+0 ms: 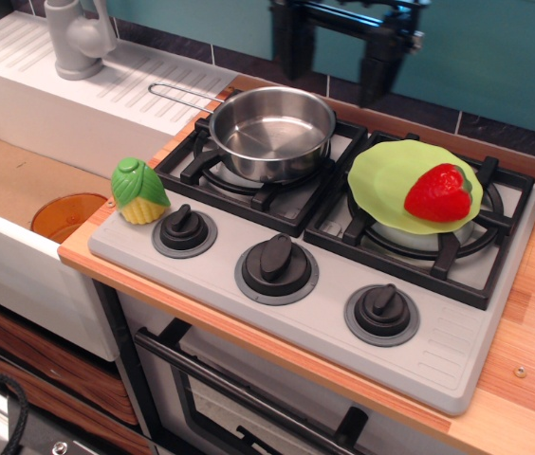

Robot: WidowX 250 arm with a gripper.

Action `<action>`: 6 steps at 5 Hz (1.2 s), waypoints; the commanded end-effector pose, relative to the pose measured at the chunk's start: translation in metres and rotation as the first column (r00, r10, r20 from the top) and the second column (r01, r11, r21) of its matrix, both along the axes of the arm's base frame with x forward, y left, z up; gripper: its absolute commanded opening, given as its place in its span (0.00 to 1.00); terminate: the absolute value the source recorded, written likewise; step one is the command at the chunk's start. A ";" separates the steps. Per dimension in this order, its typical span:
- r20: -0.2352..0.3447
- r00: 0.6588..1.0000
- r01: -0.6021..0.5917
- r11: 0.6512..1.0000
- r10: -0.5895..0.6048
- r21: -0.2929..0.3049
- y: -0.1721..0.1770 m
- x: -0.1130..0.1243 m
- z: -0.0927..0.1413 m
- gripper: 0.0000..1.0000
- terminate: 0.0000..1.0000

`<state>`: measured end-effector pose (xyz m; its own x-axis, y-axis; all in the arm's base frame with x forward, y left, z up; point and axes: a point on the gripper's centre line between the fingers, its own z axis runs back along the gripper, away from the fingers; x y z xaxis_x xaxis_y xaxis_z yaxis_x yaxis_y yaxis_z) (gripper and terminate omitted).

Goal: Put strawberry on plate and corncob in pot or pan on stove

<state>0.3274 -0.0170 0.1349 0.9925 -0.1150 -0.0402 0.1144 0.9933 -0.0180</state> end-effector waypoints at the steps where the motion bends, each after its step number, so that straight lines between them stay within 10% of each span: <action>1: 0.142 0.990 -0.021 0.999 0.017 0.025 0.012 -0.016 0.031 1.00 0.00; 6: 0.362 0.932 -0.071 0.991 0.026 0.110 0.087 -0.053 0.017 1.00 0.00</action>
